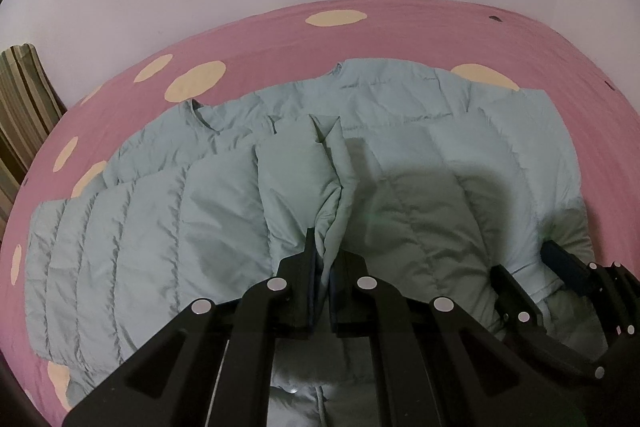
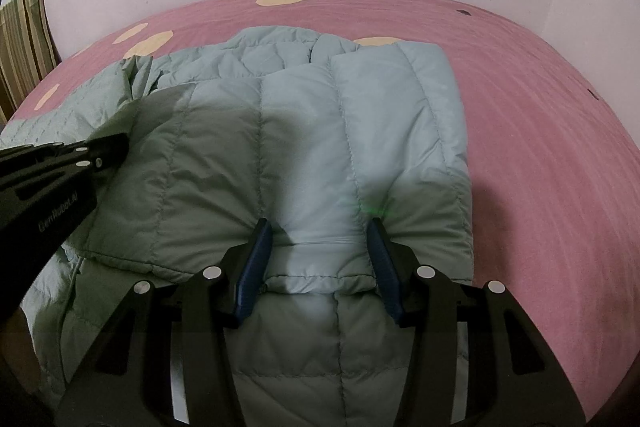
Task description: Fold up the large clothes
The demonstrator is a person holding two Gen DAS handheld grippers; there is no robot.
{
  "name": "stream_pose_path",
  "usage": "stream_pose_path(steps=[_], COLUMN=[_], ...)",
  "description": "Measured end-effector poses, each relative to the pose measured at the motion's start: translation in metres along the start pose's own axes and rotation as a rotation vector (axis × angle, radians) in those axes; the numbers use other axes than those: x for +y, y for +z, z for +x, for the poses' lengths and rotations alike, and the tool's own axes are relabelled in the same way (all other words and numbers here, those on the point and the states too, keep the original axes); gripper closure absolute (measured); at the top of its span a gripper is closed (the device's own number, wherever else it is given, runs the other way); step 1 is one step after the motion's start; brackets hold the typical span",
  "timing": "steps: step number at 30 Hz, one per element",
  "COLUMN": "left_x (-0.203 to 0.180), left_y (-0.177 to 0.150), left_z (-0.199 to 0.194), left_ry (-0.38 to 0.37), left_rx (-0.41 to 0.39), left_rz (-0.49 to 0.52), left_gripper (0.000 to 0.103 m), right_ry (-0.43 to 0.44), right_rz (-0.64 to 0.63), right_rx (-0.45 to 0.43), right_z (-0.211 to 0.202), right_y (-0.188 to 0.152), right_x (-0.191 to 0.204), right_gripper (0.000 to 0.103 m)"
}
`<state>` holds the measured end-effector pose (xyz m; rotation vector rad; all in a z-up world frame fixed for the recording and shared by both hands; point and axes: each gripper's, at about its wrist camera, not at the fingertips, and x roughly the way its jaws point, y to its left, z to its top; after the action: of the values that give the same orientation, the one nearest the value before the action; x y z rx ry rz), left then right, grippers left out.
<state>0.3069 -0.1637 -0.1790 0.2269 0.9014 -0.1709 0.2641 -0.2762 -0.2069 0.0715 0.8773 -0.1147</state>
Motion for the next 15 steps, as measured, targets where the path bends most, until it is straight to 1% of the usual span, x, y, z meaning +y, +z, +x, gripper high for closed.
stream_pose_path(steps=[15], left_x=[-0.0009], left_y=[-0.0016], left_z=[0.0005], left_ry=[-0.001], left_rx=[0.002], left_rz=[0.000], left_gripper=[0.099], right_ry=[-0.003], right_rz=[-0.003], right_rx=[0.000], right_z=[0.0006], right_y=[0.0006], right_x=[0.0008], right_gripper=[0.053])
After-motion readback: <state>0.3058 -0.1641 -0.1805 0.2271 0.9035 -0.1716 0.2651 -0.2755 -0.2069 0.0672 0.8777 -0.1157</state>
